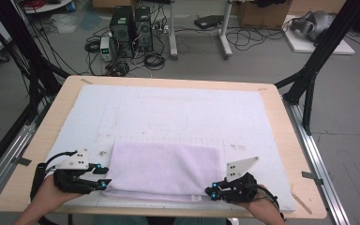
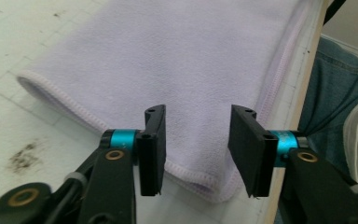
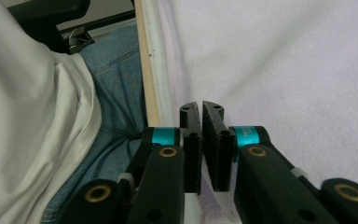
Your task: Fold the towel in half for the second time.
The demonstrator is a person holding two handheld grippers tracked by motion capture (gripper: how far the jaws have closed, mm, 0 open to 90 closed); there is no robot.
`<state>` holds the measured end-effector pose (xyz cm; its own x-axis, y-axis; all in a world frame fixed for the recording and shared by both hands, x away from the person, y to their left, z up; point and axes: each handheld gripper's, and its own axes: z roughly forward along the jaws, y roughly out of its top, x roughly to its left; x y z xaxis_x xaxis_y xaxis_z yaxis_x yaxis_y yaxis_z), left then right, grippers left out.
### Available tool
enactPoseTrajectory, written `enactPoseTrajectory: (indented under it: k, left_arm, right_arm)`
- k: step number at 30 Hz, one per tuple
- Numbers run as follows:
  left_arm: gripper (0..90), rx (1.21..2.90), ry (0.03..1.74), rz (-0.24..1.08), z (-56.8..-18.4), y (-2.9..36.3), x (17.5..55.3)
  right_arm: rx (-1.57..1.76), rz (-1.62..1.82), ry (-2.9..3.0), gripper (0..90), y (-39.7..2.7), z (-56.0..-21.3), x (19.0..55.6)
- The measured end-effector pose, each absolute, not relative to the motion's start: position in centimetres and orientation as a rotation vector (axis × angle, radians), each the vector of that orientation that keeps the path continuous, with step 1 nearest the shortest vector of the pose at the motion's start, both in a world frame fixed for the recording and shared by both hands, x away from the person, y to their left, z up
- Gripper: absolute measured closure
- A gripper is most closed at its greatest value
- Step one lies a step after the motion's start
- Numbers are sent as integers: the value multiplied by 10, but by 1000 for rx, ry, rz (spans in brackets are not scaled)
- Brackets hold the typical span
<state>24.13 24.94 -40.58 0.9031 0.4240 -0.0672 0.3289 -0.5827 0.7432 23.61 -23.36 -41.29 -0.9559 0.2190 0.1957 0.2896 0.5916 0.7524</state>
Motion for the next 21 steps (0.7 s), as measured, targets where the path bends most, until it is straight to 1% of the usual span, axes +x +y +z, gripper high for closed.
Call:
enactPoseTrajectory:
  k: [2,3,4,5,7,11,16,18,21]
  left_arm:
    - [659,2264,534,111,-417,245,241]
    - [715,2278,526,89,-423,242,240]
    - [741,2296,522,75,-428,240,239]
    - [736,2302,518,74,-432,239,237]
    - [703,2274,536,68,-430,241,240]
    - [637,2223,581,115,-419,242,256]
    - [553,2130,689,235,-411,243,285]
    - [508,2111,730,275,-410,244,298]
    - [474,2106,789,330,-414,243,314]
  right_arm:
    - [-457,-1303,-2732,761,-235,-416,237]
    - [-488,-1314,-2732,725,-236,-418,239]
    - [-504,-1331,-2706,719,-238,-418,241]
    - [-519,-1346,-2708,709,-240,-418,242]
    - [-580,-1362,-2732,693,-244,-415,249]
    - [-694,-1363,-2790,648,-247,-408,269]
    - [-779,-1344,-2885,583,-242,-402,298]
    - [-821,-1336,-2893,557,-241,-403,310]
    - [-877,-1318,-2884,523,-241,-408,327]
